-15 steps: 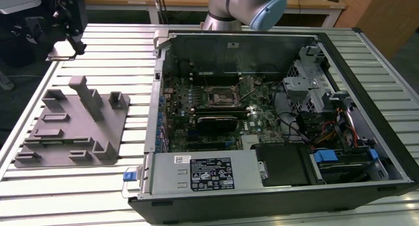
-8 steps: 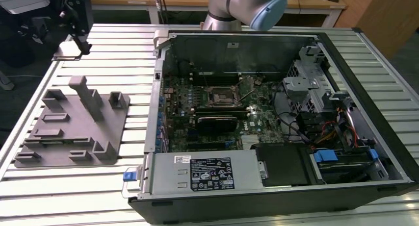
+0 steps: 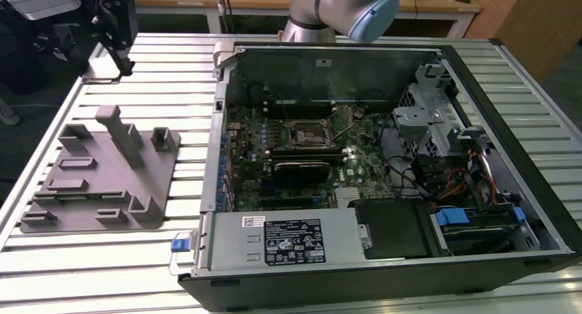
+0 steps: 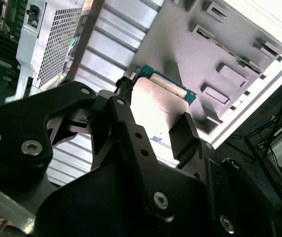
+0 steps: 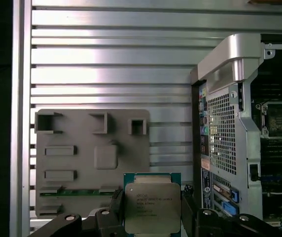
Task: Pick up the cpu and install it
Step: 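Pick up the cpu and move it towards the insertion slot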
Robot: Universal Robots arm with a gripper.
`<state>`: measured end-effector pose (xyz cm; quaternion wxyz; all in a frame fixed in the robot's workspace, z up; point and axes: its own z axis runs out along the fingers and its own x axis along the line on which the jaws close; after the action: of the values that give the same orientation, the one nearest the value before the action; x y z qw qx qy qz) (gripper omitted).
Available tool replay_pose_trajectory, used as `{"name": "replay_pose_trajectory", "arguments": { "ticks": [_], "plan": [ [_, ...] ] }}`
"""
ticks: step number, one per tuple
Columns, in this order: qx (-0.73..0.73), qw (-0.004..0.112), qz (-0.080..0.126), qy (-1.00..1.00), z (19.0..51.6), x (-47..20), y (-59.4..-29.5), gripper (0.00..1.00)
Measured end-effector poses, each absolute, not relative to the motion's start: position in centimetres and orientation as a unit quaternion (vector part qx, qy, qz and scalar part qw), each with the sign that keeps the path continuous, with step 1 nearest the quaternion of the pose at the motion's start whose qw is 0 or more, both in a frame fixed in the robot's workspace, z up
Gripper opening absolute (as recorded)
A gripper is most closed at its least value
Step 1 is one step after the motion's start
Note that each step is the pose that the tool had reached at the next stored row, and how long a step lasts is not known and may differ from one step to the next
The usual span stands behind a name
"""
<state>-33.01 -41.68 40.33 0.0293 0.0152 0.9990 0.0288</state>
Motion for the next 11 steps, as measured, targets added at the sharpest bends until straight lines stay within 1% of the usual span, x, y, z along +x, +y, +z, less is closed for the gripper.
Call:
{"name": "replay_pose_trajectory", "arguments": {
  "ticks": [11],
  "plan": [
    [0.015,0.029,0.029,0.999,40.3,-31.3,-41.7,0.54]
  ]
}}
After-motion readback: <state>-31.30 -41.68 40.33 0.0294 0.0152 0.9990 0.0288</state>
